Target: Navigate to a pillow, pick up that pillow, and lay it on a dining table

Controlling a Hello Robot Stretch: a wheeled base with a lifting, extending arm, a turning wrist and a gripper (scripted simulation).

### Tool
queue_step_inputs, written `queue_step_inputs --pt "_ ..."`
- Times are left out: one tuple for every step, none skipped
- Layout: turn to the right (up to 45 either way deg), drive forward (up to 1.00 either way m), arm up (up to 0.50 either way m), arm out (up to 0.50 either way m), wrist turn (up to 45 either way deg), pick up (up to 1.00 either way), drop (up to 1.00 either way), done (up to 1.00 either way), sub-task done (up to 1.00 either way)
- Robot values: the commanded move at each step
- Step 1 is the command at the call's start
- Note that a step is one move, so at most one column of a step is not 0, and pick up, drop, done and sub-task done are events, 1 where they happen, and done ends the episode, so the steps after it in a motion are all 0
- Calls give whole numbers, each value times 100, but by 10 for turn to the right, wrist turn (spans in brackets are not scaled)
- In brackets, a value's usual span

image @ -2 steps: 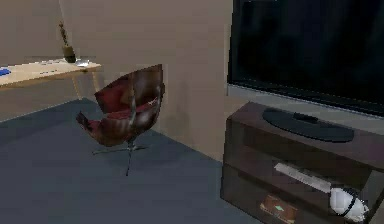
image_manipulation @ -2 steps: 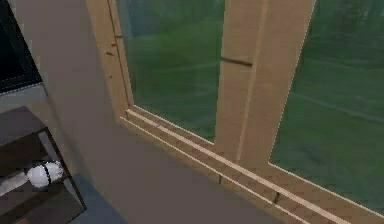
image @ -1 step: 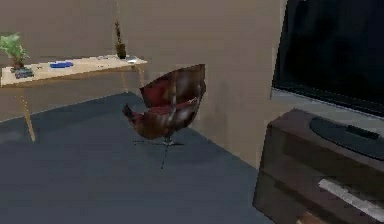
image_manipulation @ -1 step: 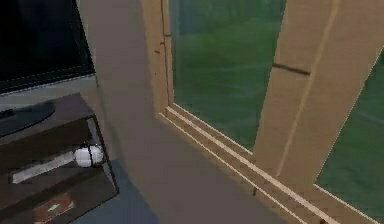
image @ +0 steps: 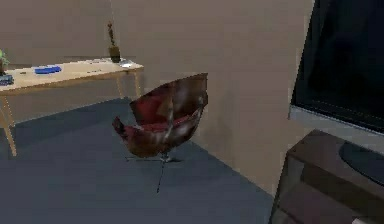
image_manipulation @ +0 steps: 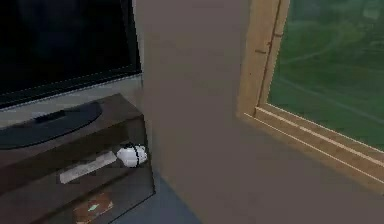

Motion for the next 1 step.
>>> queue_step_inputs --pt "-450 0 0 0 0 0 0 0 0"
